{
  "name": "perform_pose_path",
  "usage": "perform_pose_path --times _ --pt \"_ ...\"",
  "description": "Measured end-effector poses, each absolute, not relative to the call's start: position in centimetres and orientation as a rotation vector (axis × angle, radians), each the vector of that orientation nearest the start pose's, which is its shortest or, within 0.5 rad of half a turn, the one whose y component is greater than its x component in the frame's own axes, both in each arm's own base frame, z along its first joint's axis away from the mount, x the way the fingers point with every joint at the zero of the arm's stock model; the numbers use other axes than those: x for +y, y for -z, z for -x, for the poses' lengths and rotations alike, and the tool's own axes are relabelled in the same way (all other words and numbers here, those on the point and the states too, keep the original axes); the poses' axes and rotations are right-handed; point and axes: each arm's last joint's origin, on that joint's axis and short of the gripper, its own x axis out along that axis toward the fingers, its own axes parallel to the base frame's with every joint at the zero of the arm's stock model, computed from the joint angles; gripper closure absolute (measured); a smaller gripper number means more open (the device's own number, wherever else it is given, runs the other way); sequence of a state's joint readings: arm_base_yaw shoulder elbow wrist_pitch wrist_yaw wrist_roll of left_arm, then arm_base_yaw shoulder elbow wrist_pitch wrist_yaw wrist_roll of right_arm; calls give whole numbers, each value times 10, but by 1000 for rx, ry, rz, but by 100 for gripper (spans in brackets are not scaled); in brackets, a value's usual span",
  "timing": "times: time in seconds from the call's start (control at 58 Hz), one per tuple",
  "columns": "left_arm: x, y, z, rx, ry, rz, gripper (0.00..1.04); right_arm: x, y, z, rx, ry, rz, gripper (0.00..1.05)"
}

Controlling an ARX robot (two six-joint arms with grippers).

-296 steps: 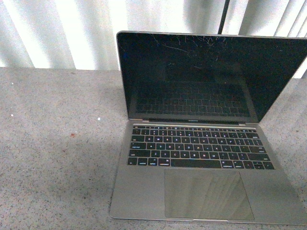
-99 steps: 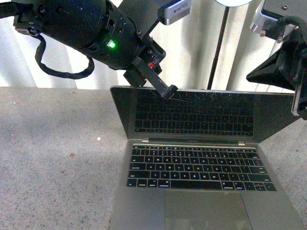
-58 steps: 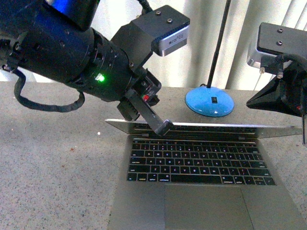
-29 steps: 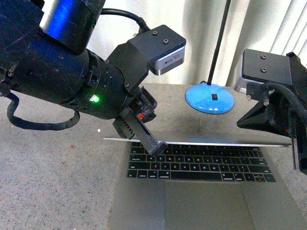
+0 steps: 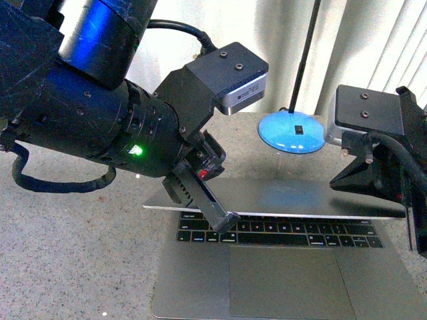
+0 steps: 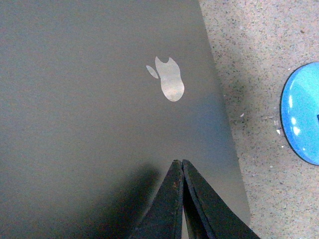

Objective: Close laptop

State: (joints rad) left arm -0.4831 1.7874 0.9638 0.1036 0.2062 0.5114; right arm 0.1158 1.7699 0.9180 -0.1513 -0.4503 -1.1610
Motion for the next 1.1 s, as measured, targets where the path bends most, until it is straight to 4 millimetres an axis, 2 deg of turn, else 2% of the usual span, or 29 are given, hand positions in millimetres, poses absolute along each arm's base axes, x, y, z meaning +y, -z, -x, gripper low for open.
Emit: perform_pose_path --times 0.241,0.534,1.103 --pt "-172 -152 -312 560 841 -568 101 50 -130 -323 587 -1026 862 102" --pt "-172 -128 -305 604 844 -526 101 50 -122 -321 602 -1038 868 102" --pt "-173 -113 -299 628 864 -497 101 50 -103 -316 644 -1052 875 102"
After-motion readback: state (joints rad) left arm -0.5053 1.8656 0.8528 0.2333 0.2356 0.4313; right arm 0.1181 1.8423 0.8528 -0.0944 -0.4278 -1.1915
